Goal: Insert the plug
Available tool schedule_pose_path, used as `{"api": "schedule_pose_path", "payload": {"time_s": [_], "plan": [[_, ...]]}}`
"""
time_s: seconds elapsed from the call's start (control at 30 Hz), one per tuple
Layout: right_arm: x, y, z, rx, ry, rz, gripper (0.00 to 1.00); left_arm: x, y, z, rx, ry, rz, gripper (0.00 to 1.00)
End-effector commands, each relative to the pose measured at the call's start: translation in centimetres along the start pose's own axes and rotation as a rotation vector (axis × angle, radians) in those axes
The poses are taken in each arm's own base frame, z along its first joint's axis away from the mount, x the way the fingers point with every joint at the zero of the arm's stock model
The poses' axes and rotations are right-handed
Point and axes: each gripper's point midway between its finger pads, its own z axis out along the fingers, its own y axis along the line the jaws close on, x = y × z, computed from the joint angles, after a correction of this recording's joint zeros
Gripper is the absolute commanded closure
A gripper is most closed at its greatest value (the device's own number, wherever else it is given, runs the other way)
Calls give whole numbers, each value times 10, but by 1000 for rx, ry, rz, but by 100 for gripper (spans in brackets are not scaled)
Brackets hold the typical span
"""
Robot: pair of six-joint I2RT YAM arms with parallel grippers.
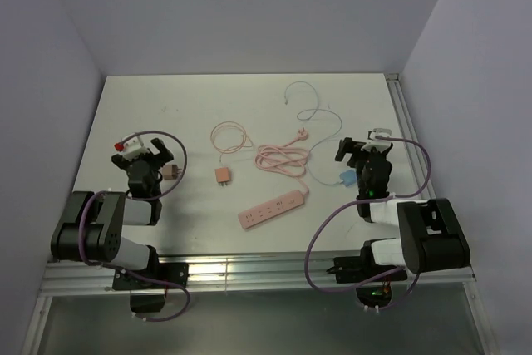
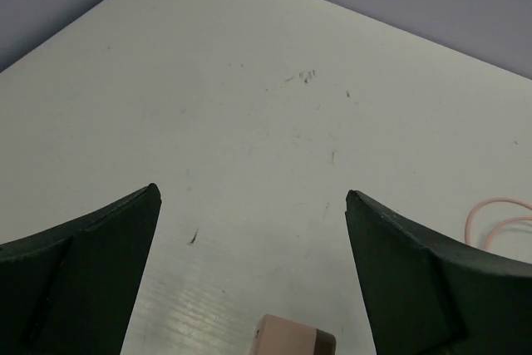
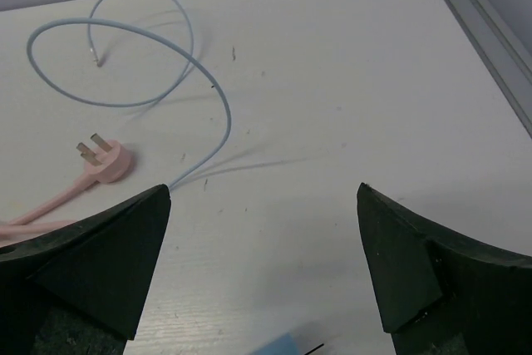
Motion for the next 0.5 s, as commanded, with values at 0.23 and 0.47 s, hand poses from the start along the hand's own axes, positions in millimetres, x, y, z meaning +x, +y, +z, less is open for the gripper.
{"api": "schedule_pose_path", "payload": {"time_s": [0.23, 0.47], "plan": [[-54, -43, -1, 341, -53, 195, 0, -54, 12, -21, -396, 12, -248, 1], [-22, -47, -13, 535, 277, 363, 0, -35, -11, -50, -462, 264, -616, 1]]}}
